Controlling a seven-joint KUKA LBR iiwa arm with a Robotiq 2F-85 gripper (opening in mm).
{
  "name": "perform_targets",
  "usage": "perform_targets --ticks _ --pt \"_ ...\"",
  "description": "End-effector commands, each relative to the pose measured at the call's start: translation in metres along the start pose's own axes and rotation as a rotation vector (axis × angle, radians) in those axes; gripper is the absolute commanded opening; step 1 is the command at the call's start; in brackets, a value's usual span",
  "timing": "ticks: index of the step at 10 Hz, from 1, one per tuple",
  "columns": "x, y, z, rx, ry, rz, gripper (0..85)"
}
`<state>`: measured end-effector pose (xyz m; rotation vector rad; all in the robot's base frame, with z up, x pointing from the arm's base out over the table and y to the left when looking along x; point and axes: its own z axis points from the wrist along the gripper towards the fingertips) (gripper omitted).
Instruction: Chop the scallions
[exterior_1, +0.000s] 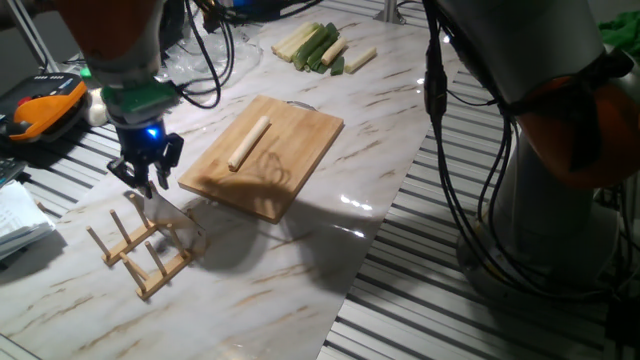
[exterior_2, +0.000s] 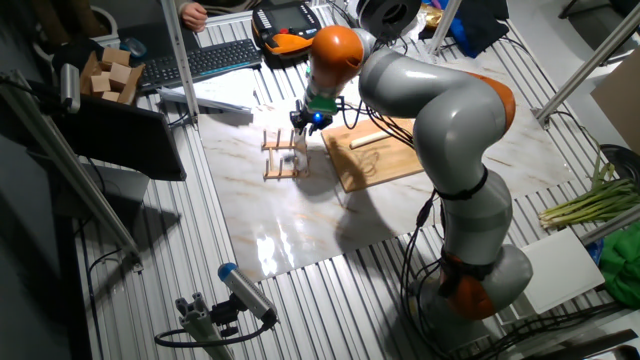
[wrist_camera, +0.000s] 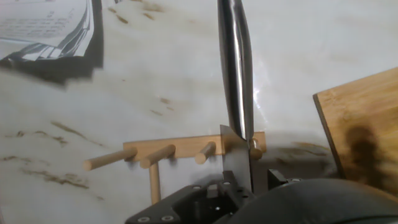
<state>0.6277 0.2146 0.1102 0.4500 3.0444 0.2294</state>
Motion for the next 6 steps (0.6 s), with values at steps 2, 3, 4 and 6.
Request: perform_targets --ticks 2,3,4,6 --pt "0.000 -0.001 0.005 -0.008 0.002 0.002 34.0" --pt "-0.001 -0.002 0.010 -0.012 -0.001 0.000 34.0" --pt "0.001 -0.001 0.018 -0.017 -0.008 0.008 34.0" --pt "0.004 0.002 0.027 -0.028 -0.005 0.018 34.0"
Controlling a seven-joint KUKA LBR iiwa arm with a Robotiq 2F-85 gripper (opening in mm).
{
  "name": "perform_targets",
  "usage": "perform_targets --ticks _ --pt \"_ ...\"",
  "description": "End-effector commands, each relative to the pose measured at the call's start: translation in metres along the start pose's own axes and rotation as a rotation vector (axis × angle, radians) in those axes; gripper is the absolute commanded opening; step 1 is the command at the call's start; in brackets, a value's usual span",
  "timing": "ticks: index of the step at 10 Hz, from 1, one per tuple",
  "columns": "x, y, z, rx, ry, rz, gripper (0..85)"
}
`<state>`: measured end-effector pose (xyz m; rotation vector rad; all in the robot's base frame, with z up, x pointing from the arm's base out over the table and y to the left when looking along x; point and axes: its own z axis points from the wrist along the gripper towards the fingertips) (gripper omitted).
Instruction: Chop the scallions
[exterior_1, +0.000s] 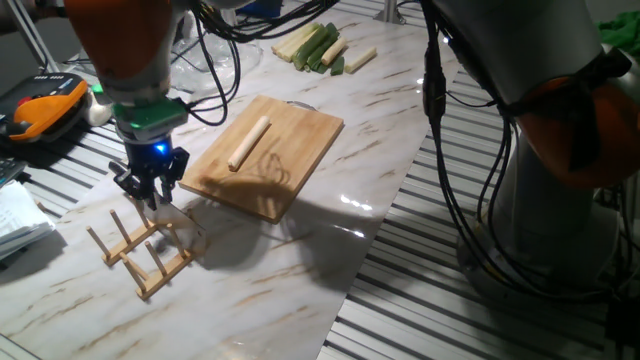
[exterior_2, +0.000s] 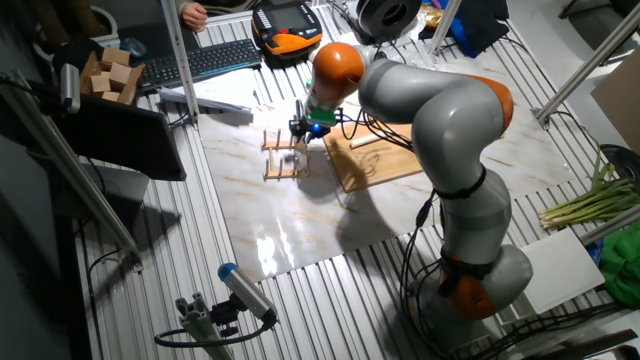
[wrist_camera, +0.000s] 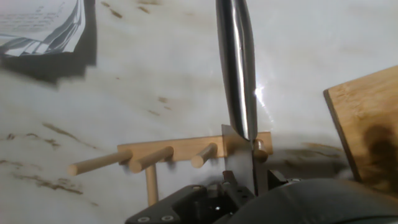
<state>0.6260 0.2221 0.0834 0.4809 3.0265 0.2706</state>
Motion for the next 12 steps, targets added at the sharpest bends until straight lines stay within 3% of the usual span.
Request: perform_targets --ticks 1,7,12 --pt "0.002 0.002 0.003 0.000 -0.004 0.006 34.0" --pt "-0.004 -0.002 0.026 -0.015 -0.020 0.002 34.0" --pt "-0.007 -0.003 0.030 -0.021 -0.008 0.005 34.0"
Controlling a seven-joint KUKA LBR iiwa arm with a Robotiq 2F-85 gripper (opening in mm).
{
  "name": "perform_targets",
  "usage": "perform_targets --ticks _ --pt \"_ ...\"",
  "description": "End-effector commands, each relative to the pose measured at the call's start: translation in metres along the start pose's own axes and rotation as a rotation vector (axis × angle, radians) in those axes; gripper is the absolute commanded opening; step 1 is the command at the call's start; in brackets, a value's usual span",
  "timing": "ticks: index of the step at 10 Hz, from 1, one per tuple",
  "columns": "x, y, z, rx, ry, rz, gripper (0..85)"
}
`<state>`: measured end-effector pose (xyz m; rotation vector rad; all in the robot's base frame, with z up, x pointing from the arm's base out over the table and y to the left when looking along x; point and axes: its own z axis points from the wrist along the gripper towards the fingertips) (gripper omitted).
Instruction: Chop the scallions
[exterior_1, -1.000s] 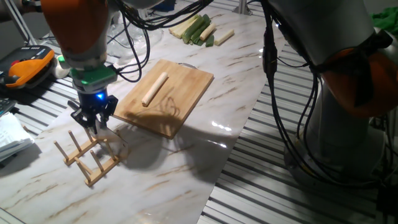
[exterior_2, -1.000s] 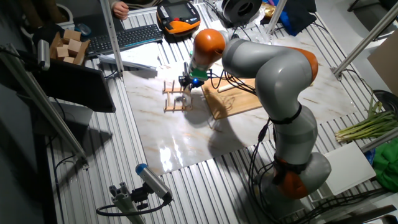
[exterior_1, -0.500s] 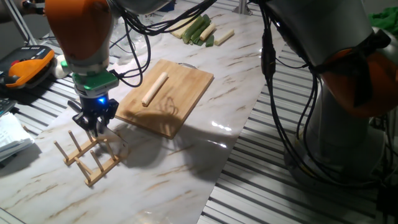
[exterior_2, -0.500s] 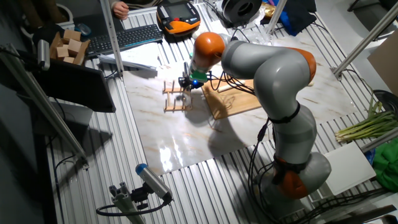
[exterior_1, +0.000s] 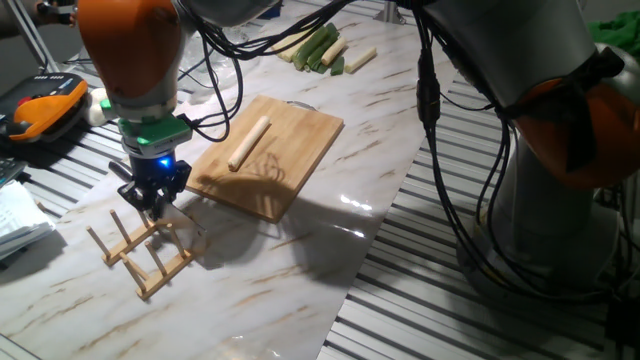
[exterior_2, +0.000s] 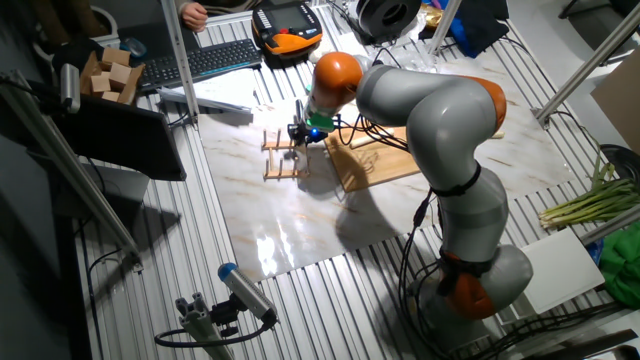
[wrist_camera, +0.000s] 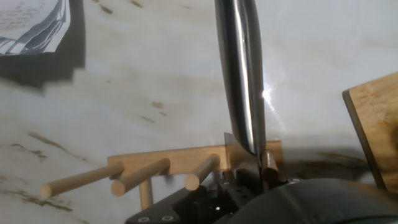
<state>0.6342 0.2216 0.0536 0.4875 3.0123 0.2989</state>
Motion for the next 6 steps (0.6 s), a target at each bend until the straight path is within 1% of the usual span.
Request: perform_targets --ticks 1,2,4,5,6 --pt "0.0000 0.0002 0.0001 0.000 0.001 0.001 34.0" --pt "-0.0001 0.0005 0.0003 0.002 0.001 0.001 34.0" --pt "-0.0002 0.0008 0.0001 0.000 0.009 -0.011 0.0" --pt "-0.0001 0.0008 0.0004 -0.003 0.010 -0.014 0.0" --pt "0.0000 0.0009 -0.0008 0.000 0.011 -0.017 0.0"
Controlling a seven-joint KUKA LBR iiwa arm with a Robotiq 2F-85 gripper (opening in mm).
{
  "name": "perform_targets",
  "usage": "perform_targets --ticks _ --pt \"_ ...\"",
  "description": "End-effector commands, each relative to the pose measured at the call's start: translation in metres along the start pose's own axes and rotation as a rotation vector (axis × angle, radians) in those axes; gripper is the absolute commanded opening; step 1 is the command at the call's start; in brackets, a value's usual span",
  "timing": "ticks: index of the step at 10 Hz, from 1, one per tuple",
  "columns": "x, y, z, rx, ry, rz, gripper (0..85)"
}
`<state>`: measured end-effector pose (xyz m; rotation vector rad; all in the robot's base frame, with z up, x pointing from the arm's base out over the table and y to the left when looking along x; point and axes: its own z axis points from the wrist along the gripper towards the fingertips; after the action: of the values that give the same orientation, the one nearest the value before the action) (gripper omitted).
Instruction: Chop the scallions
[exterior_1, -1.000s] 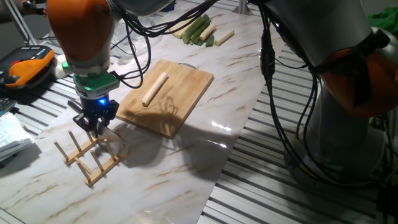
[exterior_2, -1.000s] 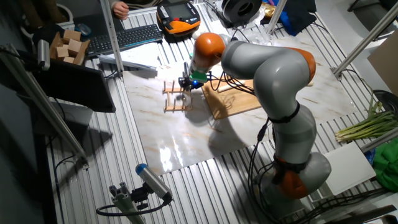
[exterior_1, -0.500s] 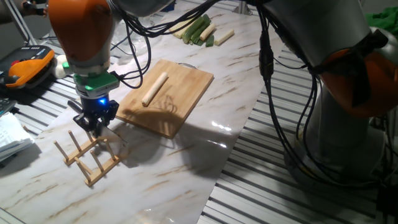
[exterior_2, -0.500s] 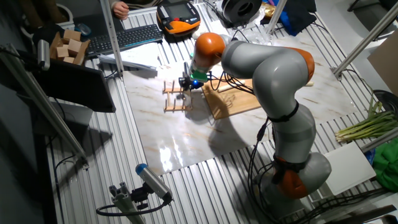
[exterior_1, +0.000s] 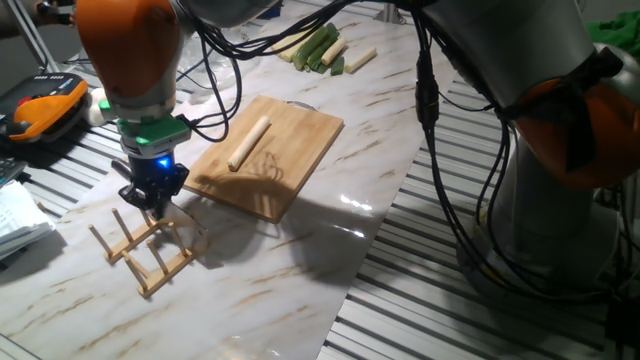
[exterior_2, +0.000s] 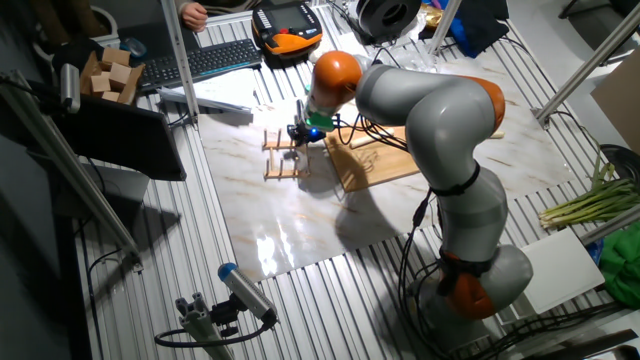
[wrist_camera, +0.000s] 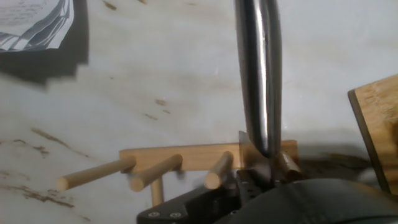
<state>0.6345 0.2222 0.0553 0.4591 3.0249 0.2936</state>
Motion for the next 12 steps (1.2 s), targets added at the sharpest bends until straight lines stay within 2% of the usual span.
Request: perform_targets --ticks 1,4,6,12 --pt "0.000 0.000 0.000 0.004 -0.001 -0.002 0.0" --pt "0.000 0.002 -0.003 0.007 -0.014 -0.009 0.0" --pt "0.001 0.004 -0.012 0.018 -0.013 -0.013 0.0" --pt "0.009 0.008 -0.064 0.068 0.019 -0.014 0.0"
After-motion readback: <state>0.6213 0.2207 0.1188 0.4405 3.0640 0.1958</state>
